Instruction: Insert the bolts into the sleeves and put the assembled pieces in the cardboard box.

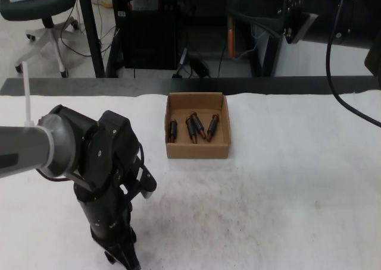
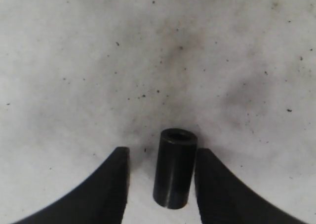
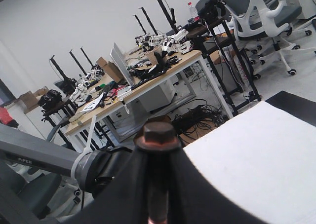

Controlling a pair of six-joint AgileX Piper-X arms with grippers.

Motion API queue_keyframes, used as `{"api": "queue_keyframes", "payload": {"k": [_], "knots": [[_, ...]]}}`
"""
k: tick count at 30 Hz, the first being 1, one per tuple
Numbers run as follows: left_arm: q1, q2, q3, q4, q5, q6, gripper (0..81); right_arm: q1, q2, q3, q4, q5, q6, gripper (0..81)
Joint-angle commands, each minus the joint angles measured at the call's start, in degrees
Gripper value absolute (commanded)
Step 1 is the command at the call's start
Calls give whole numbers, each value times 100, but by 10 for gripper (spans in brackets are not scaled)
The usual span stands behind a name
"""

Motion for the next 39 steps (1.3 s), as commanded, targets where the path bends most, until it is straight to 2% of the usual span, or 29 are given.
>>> {"api": "queue_keyframes", "payload": {"k": [1, 6, 9, 16, 19, 23, 29, 34, 39], "knots": [[6, -36, -37, 25, 37, -16, 377, 12, -71, -15, -23, -47, 13, 9], [6, -36, -37, 242, 37, 356, 121, 12, -71, -15, -23, -47, 13, 9], [6, 15, -37, 427, 37, 576, 15, 12, -71, -15, -23, -47, 13, 9], [6, 307, -37, 651, 120, 481, 2, 12, -71, -15, -23, -47, 13, 9], [6, 193, -67, 335, 632, 151, 2, -85, -71, -15, -23, 15, -97, 9], [6, -262, -66, -638, 1711, -603, 2, -379, -71, -15, -23, 299, -120, 9], [6, -1045, 225, -3189, 3144, -2322, 2, -647, -52, -15, -23, 468, -328, 9], [6, -1468, 939, -6223, 3473, -3827, 2, -449, 179, -15, -48, 389, -418, 9], [6, -1523, 1841, -8693, 3649, -4845, 2, -270, 363, -15, -540, 389, -286, 9]]}}
